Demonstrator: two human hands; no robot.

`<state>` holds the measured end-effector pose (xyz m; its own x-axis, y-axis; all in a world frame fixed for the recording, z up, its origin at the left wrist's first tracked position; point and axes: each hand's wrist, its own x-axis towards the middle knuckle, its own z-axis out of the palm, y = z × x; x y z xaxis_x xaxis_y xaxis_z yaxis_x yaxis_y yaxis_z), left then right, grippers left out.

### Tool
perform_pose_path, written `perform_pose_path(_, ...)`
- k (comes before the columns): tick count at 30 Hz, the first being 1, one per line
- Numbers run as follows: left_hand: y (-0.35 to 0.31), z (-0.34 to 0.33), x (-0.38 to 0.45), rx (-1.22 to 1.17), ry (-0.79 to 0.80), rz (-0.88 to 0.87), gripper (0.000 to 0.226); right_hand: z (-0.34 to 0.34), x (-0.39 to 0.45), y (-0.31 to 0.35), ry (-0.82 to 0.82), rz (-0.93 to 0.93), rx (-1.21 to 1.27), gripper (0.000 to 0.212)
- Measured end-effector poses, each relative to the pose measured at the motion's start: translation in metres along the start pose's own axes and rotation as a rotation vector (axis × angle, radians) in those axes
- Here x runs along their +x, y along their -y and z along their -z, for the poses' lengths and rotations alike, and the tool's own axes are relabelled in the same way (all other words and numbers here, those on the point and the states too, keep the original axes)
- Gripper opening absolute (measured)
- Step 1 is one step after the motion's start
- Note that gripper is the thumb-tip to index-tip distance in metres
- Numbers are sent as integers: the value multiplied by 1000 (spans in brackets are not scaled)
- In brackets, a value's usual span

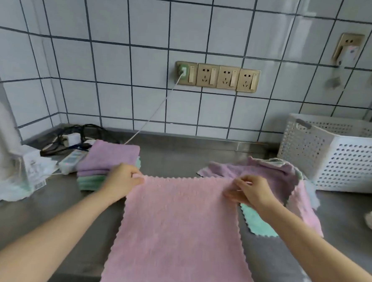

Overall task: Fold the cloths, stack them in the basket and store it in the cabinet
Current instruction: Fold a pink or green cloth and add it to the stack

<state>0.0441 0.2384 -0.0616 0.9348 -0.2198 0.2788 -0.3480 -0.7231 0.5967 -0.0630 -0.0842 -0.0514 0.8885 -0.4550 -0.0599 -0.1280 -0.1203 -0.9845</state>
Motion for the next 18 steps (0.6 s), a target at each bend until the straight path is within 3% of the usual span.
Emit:
perform_pose_path(1, -2, -2, 6, 58, -35, -24, 12, -3, 7, 0, -5, 6, 3, 11)
perform_pose_path(2, 0, -8, 10, 117, -42, -35, 19, -5, 13, -4, -13, 30, -99, 11)
perform_pose_path(4, 0, -17, 4, 220, 4, -129, 55, -7, 10, -10, -11, 147, -494, 23)
perform_pose_path(5, -2, -23, -5, 233, 39, -205, 62, -7, -1, -15, 15, 209, -668, 23)
perform_pose_path(7, -7, -32, -35, 174, 135, -345, 60, -6, -31, -27, 142, 406, -824, 27)
perform_pose_path(10, -14, -35, -93, 54, 349, -374, 53, -1, -79, -45, 376, 755, -907, 22)
perform_pose_path(13, -14, -32, -134, 162, 498, -425, 56, 4, -104, -60, 528, 764, -959, 32)
perform_pose_path(18, -5, -17, -161, 323, 512, -486, 72, 13, -123, -65, 561, 783, -1034, 55)
